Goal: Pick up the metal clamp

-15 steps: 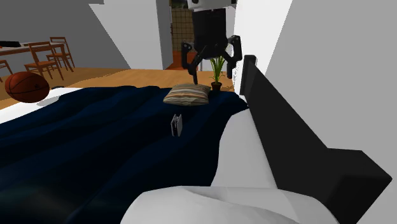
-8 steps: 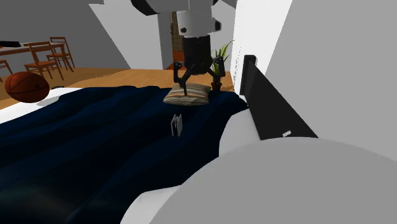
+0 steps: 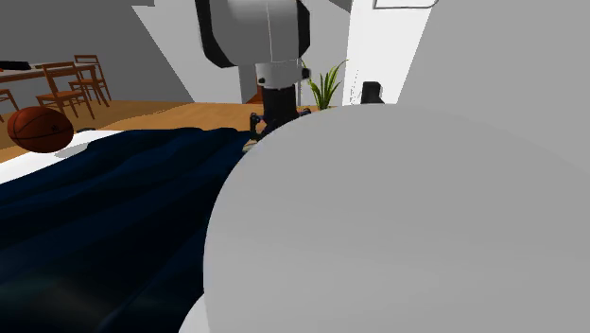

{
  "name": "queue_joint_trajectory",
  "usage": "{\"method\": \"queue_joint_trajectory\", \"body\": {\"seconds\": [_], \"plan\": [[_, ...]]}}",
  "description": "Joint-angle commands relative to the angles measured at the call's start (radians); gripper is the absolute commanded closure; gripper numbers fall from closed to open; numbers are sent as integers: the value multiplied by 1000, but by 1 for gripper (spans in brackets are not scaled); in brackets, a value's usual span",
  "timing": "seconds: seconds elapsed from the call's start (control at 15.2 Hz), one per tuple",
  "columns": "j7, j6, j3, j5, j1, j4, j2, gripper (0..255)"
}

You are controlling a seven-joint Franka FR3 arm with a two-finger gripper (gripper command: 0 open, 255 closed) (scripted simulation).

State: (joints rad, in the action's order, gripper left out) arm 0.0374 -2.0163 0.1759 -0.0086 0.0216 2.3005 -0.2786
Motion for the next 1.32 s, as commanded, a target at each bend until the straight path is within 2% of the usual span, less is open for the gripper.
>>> {"method": "queue_joint_trajectory", "body": {"seconds": [0.0, 0.66, 1.25], "plan": [[28, -44, 12, -3, 1, -26, 73, 0], [160, -182, 42, -54, 22, -257, 462, 0], [245, -204, 27, -95, 77, -583, 823, 0]]}}
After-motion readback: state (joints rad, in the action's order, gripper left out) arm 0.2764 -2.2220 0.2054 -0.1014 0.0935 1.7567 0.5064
